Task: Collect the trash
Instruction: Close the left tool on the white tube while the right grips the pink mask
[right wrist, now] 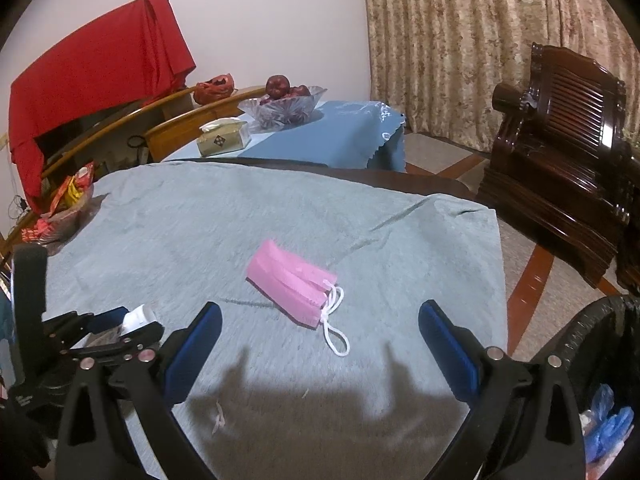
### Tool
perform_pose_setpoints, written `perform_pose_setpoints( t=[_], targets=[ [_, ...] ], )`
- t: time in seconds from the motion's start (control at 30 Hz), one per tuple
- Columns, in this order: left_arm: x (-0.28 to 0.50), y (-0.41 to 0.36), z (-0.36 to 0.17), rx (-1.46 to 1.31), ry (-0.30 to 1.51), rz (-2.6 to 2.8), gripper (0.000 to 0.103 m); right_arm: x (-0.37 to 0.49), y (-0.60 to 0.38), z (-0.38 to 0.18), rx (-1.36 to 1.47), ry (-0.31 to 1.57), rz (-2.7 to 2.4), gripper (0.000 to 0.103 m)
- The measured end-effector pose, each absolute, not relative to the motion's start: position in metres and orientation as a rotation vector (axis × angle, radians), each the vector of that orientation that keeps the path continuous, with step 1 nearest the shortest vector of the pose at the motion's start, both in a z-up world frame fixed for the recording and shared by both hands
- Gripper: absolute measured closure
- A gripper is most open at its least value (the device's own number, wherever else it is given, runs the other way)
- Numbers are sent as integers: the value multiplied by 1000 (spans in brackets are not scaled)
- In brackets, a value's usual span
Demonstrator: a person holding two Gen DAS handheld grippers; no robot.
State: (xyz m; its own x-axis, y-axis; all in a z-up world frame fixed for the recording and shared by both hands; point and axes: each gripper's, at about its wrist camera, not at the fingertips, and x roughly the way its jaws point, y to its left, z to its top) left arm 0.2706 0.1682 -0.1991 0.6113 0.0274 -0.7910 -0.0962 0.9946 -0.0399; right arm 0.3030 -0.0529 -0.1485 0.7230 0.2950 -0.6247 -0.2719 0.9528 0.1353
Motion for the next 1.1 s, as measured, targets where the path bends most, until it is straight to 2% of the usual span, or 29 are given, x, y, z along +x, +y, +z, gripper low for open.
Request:
perform_pose_setpoints(
  t=[0.17, 0.63, 0.83, 0.97, 1.03, 1.1],
  targets=[
    [270, 172, -196, -120, 880, 52, 59, 310, -50, -152, 31, 703, 317, 6],
    [281, 163, -184, -161, 823, 19, 66, 350, -38, -168, -5, 747, 314, 9],
    [287, 160, -180, -162, 811, 11, 67, 357, -28, -179, -33, 804, 339, 26],
    [287, 159, -177, -159, 806, 1, 67, 356, -24, -189, -39, 859, 375, 54],
    [286, 158, -175, -158, 805, -1, 67, 352, -25, -189, -45, 858, 383, 64],
    [285, 157, -174, -158, 803, -4, 67, 348, -27, -187, -26, 855, 404, 84]
  ],
)
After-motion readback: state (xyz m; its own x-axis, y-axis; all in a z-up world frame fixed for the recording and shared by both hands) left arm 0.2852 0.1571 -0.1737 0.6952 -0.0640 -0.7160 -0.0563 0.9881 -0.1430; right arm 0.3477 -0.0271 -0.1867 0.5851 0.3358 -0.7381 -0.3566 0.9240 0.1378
